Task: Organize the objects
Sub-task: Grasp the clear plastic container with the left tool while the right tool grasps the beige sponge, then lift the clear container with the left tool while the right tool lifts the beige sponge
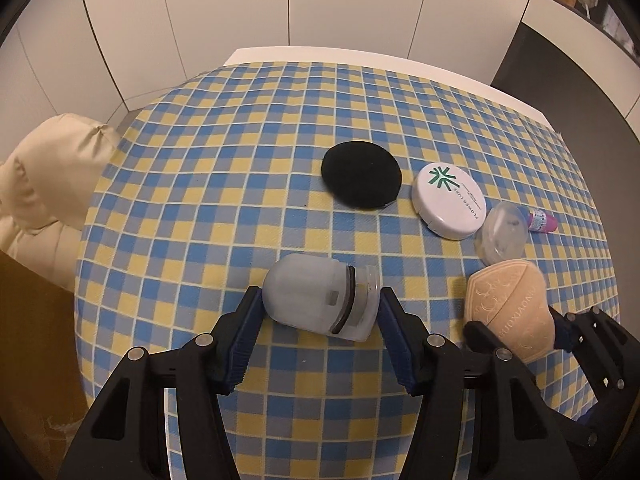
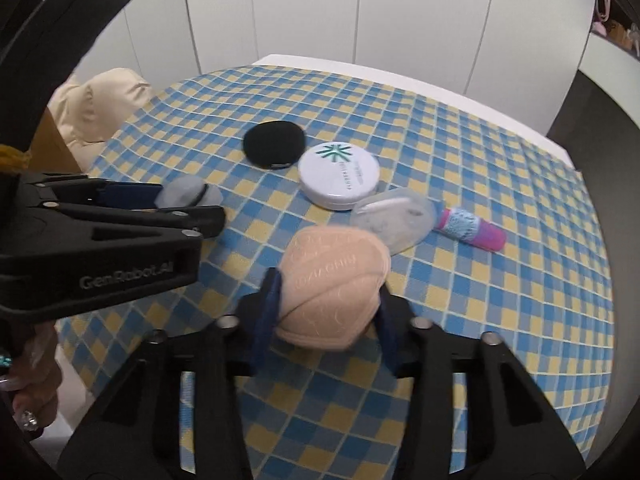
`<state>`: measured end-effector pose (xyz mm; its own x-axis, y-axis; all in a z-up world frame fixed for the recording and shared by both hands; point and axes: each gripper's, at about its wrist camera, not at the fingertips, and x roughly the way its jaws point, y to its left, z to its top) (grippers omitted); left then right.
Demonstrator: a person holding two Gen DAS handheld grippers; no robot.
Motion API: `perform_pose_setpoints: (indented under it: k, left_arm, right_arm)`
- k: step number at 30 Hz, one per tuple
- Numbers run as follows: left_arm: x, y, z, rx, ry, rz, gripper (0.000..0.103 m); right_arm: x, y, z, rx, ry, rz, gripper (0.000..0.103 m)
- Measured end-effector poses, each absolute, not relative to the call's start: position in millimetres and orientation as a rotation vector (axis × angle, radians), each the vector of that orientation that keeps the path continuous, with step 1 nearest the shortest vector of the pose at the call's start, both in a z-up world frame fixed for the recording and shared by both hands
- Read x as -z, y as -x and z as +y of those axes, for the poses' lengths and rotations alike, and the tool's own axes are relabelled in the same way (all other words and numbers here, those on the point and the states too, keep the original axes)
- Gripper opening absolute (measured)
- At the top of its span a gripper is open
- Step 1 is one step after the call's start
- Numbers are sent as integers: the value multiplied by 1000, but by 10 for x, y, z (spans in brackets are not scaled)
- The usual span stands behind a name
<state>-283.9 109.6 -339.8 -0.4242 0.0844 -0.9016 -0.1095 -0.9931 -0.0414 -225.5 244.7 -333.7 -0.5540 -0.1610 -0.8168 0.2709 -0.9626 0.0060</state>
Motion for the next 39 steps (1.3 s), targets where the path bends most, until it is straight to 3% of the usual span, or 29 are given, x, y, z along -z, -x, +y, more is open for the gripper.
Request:
perform_pose_setpoints:
  k: [3, 6, 12, 25, 39]
  left_arm:
    - [3386, 2822, 1111, -2562, 1609, 48, 58]
    - [3362, 2804, 1132, -2561, 1601, 55, 58]
    - [3319, 2803, 1156, -2565, 1599, 55, 58]
    - [3092, 2756, 1175, -2594, 1588, 76, 58]
    - [2624, 2719, 1256, -2622, 1527, 113, 58]
  right_arm:
    - [3305, 2239, 2462, 2591, -1343, 173, 29]
    - [3280, 2238, 2535, 2610, -1369, 108, 26]
    - [3290, 2337, 2722, 2615, -1445, -37, 26]
    - [3179, 2294, 2839, 2666, -1470, -78, 25]
    - [2656, 2296, 2950, 2758, -1406, -97, 24]
